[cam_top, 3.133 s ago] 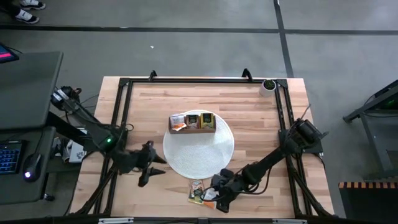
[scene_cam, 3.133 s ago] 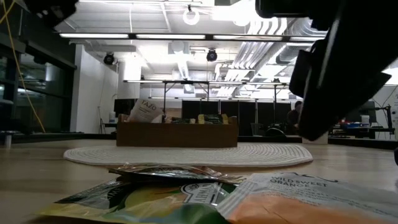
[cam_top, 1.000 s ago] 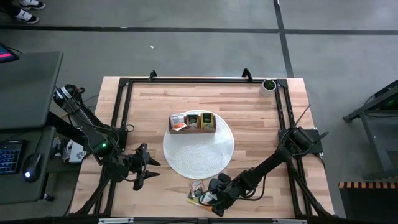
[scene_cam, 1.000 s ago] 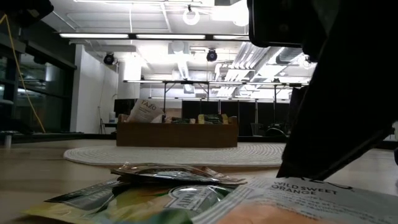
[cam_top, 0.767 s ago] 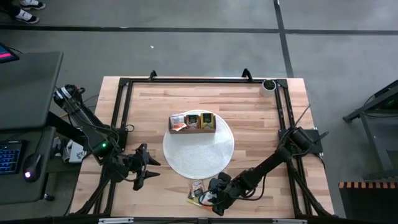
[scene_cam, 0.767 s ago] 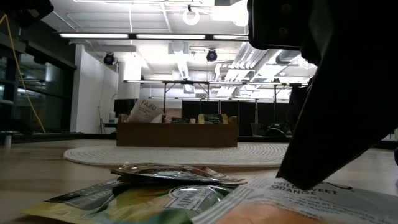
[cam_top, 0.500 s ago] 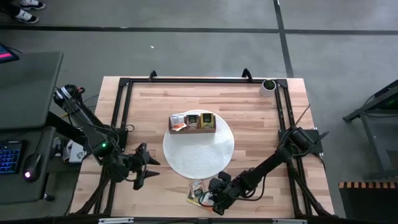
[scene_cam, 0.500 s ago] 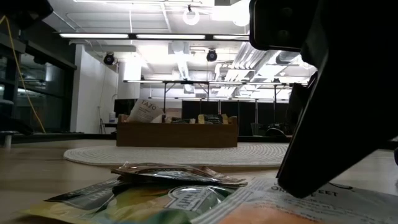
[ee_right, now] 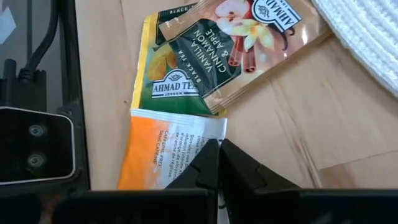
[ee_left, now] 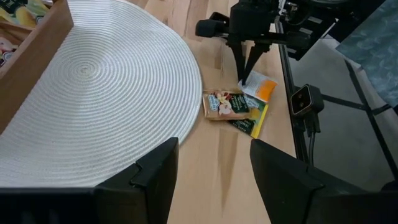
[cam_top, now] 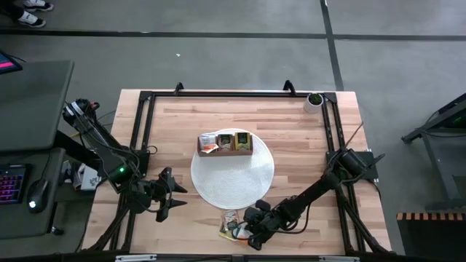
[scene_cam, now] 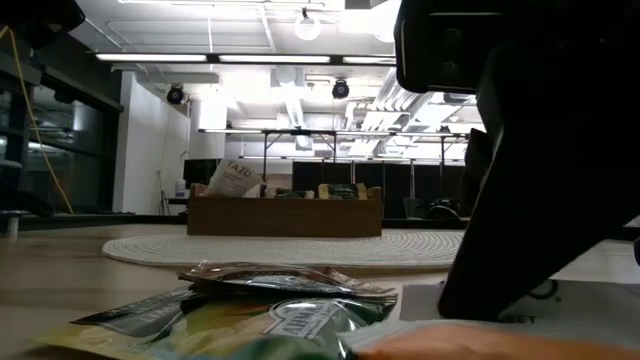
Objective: Pick & Place Tea
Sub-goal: Put the orange tea bag into the left section of the wooden organizer
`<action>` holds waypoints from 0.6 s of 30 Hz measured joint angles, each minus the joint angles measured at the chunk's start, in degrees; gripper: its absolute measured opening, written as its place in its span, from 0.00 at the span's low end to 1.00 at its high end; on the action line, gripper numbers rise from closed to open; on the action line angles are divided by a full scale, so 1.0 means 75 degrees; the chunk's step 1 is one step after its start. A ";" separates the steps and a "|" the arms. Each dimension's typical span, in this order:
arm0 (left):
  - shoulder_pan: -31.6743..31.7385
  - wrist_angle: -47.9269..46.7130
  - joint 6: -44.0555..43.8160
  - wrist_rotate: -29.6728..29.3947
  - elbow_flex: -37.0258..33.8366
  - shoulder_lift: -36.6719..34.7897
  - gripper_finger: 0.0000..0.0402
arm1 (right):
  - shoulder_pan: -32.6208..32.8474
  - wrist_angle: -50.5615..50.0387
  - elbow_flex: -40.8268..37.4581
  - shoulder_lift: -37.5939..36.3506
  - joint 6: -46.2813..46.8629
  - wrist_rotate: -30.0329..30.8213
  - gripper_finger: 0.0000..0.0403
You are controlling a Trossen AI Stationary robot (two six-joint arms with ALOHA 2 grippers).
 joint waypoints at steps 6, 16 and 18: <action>0.0000 -0.0026 -0.0003 0.0000 0.0000 0.0000 0.50 | -0.0023 -0.0102 -0.0006 -0.0161 -0.0025 0.0000 0.00; 0.0000 -0.0026 -0.0006 0.0000 0.0000 0.0000 0.50 | 0.0006 -0.2025 -0.0099 -0.1221 -0.0455 0.0521 0.00; 0.0000 -0.0023 -0.0006 0.0000 0.0000 0.0000 0.50 | -0.0032 -0.2518 -0.0051 -0.1426 -0.0533 0.0752 0.00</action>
